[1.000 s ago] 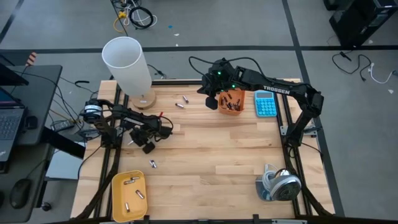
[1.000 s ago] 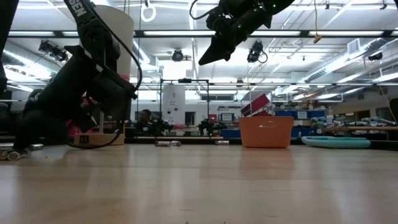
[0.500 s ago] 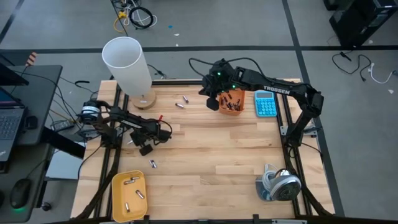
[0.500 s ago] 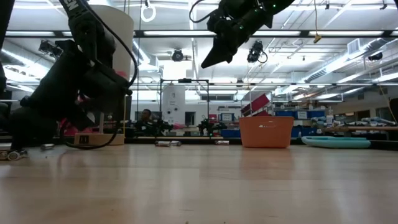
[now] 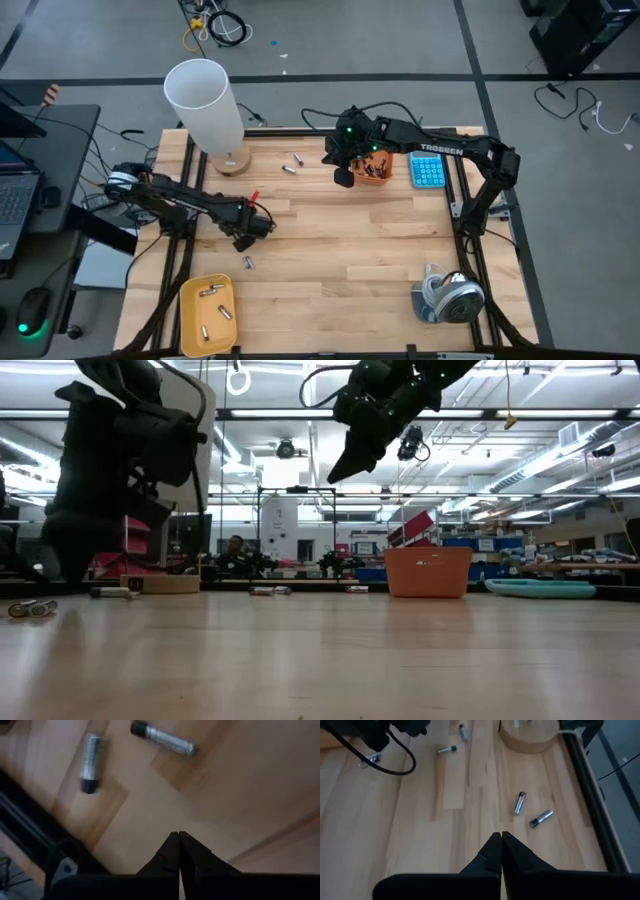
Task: Sort batteries
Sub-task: Put the silver battery into the yellow bin
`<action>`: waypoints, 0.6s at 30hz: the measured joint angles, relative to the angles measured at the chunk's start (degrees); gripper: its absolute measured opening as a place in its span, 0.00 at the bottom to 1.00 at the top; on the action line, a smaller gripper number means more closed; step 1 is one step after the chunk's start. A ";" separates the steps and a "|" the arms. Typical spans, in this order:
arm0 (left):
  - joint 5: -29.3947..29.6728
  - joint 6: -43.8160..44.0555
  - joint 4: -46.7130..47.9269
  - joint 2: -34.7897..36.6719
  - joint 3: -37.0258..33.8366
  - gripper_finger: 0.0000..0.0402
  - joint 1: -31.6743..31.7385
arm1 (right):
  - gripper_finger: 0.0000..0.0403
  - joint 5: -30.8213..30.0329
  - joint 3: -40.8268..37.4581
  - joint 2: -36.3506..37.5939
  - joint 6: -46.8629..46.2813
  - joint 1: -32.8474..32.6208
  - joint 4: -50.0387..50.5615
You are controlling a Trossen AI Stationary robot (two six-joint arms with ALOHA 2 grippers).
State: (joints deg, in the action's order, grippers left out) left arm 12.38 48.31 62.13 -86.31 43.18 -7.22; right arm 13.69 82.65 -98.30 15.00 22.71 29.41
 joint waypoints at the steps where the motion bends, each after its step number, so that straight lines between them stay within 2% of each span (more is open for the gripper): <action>1: 0.04 0.23 -0.61 0.40 0.07 0.00 -0.46 | 0.00 0.00 -0.22 0.00 0.00 -0.05 0.16; 6: 0.81 2.36 -1.62 1.55 0.90 0.00 -2.22 | 0.00 -0.02 -0.96 0.00 0.15 -0.03 0.58; 11: 5.08 3.18 -1.45 2.48 2.99 0.00 -3.40 | 0.00 -0.03 -0.96 0.00 -1.20 0.95 -0.78; 18: 13.52 2.99 0.21 3.32 5.03 0.00 -3.78 | 0.00 -0.57 -7.03 -0.04 -7.96 0.84 -12.33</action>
State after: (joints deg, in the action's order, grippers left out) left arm 25.90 51.30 62.34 -82.99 48.20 -11.00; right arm 13.12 75.62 -98.35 7.04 23.55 17.08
